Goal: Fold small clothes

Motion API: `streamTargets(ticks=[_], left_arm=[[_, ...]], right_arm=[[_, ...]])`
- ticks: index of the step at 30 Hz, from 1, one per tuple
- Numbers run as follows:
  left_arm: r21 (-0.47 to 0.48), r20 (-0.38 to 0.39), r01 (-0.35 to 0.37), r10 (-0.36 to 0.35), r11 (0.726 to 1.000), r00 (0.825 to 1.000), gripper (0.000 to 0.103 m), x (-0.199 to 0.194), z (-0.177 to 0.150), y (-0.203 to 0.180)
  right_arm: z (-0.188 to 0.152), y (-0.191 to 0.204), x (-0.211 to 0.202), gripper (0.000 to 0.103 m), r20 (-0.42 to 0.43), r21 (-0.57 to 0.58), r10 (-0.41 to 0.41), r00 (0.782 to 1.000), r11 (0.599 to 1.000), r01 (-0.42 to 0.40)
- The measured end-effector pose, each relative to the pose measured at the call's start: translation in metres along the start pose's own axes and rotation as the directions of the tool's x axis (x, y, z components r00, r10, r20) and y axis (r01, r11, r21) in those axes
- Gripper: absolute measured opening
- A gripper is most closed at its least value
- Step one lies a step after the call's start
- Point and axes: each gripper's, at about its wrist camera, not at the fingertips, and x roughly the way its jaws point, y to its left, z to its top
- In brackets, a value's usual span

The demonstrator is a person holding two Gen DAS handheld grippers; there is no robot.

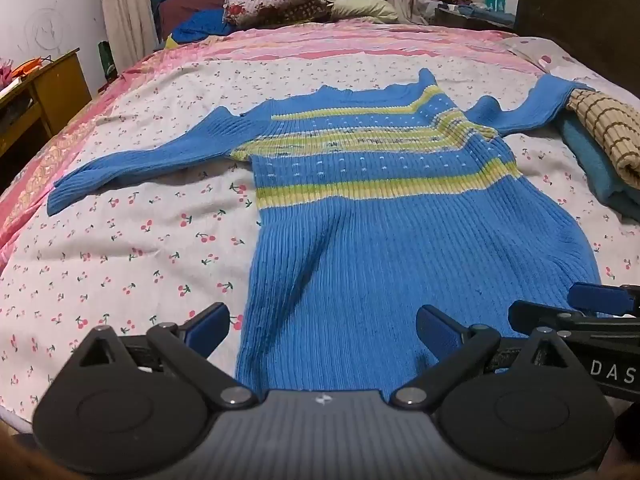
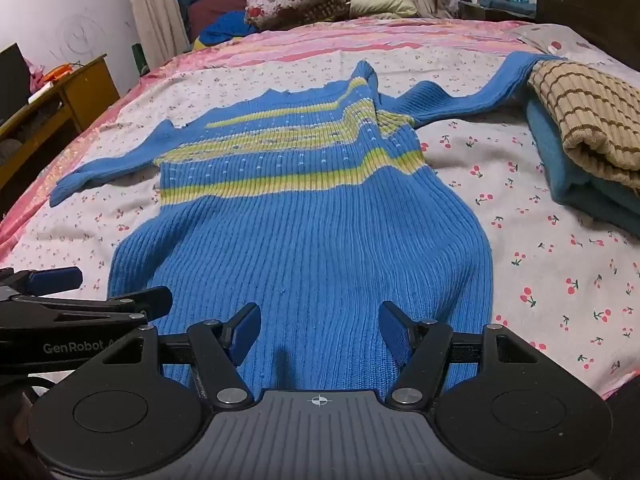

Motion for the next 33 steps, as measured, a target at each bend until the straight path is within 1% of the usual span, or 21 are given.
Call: streamTargets(ticks=[18, 19, 33], left_arm=[[-0.007, -0.02, -0.012, 0.012, 1.0, 1.0, 0.103, 0.005, -0.0083, 0.0043], [-0.007, -0.029, -0.015, 0.015, 1.0, 0.999, 0.103, 0.005, -0.0036, 0.0011], [-0.015, -0.044, -0.015, 0.014, 1.0, 0.999, 0.103, 0.0062, -0.0045, 0.0022]], right_arm=[[-0.0008, 0.0018, 0.0029, 0.066, -0.008, -0.016, -0.006, 1.0, 1.0, 0.006], [-0.0015, 0.0021, 0.0024, 0.066, -0.007, -0.016, -0.007, 1.0, 1.0, 0.007], [-0.0028, 0.0012, 0.0042, 0.069, -0.017, -0.014, -0.01, 1.0, 1.0, 0.01]])
